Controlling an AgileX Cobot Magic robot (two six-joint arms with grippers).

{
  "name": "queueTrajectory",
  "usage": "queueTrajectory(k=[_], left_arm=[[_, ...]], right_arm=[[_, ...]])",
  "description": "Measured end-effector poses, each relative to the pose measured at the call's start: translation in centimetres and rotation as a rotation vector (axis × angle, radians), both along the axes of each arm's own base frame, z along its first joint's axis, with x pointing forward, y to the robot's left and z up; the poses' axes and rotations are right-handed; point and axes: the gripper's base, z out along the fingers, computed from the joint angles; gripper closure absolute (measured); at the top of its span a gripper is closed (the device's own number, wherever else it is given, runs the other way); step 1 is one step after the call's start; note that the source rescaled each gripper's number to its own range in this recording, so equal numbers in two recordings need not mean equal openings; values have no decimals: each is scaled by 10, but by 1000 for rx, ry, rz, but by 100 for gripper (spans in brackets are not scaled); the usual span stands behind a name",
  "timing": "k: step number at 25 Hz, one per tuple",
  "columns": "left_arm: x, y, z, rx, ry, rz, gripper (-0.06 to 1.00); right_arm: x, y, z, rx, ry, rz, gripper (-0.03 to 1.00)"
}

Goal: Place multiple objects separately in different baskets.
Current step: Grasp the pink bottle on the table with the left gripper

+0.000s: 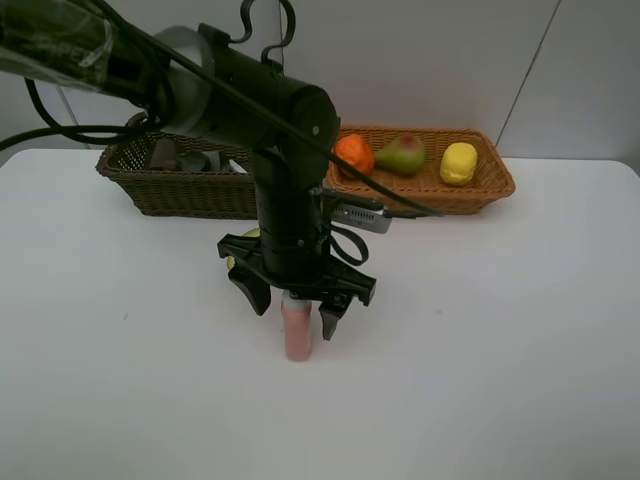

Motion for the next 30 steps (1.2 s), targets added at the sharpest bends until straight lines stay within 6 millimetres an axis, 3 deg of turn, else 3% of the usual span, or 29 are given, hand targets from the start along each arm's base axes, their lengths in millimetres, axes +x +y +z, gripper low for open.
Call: queueTrajectory(k=[3,5,9,15,30], left_arm=[[0,0,0,1,0,-1,-2],[0,0,0,1,0,-1,8],[0,0,0,3,-1,-3,56],[0,0,0,-8,-5,-84,55],[-3,3,5,11,25,-103,55]], right_arm=[[0,0,0,0,0,0,-3],[0,0,0,0,0,0,-3],[0,0,0,0,0,0,-3],[0,0,0,1,0,1,-3],[0,0,0,1,0,1,-3]])
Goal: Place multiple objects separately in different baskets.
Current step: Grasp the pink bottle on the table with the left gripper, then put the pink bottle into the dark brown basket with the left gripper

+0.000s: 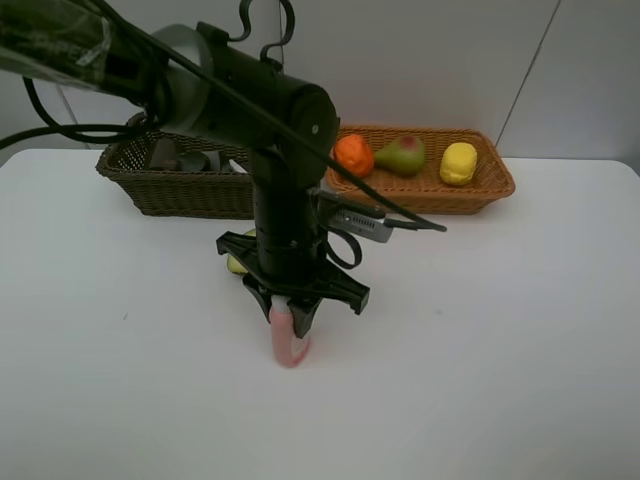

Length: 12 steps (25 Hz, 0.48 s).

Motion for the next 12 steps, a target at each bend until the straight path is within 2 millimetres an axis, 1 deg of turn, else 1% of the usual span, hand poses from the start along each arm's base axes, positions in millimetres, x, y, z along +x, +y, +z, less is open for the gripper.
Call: queueTrajectory(k=[6,9,12], left_arm=[[3,-5,32,-4,7,-25,55],[14,-12,51,-47,-51,-51,55],[27,-13,68,-91,-109,-69,55]], right_arm=[[0,0,0,0,0,0,-3],[0,0,0,0,0,0,-3],[0,0,0,-1,0,-1,-3]])
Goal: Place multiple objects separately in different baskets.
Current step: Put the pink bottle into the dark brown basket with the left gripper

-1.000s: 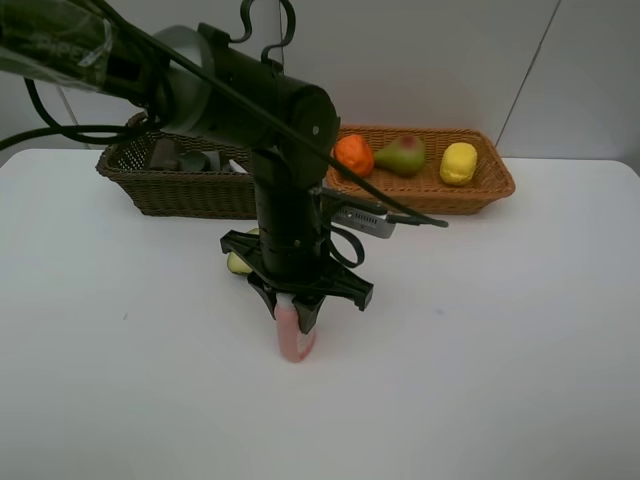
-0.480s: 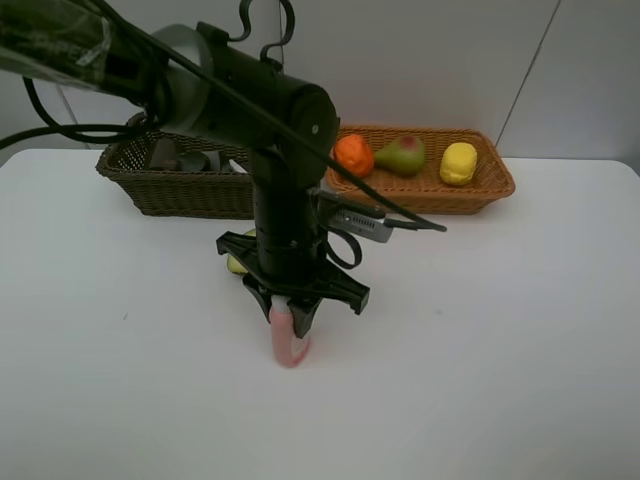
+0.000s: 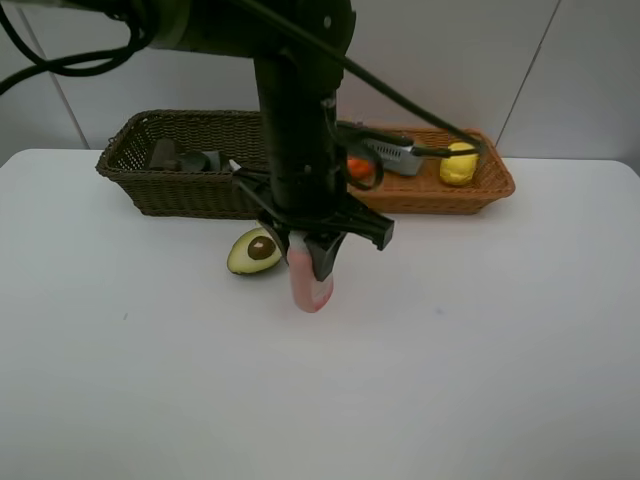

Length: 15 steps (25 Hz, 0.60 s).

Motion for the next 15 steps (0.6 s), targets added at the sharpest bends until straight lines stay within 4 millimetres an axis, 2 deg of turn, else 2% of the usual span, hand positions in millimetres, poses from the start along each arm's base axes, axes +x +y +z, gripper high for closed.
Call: queueTrajectory(k=[7,12,15], left_arm=[[39,12,41,3,-228,-76,55],[76,40,71,88,-422,-71,55],[92,60,78,156,-485,-80,55]], right_arm=[[0,0,0,0,0,0,-3],[0,0,0,1,0,0,-3],[0,0,0,1,0,0,-3]])
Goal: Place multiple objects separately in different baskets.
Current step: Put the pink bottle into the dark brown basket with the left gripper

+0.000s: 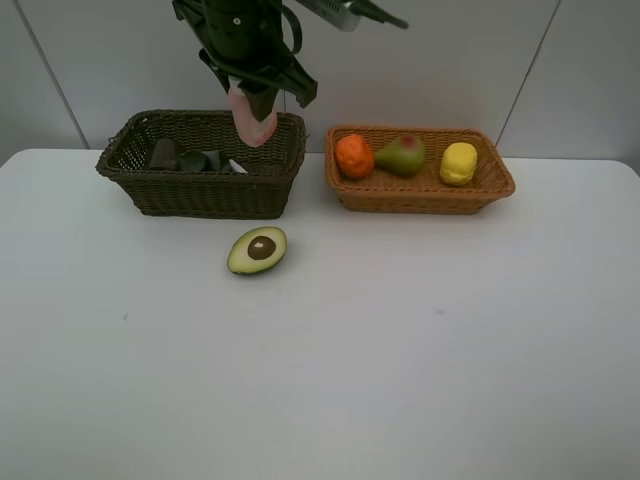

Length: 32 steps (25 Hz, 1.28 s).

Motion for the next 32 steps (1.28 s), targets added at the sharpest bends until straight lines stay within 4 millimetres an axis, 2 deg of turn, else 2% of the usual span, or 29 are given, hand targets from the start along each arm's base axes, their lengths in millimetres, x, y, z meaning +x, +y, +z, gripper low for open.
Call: queueTrajectory(k=[4,8,18,26,32], left_arm=[[15,17,2,32,-43,-40,55],[28,20,-4,26,-88,-80,55],[54,10,-57,70,-106,-156,55],[67,2,-95,79,-108,-189,55],[71,0,-102,86,-132,-207,55]], right_arm=[[0,0,0,0,0,0,-3],[0,0,0,0,0,0,-3],[0,0,0,0,0,0,-3],[0,0,0,0,0,0,-3],[0,0,0,0,0,0,-3]])
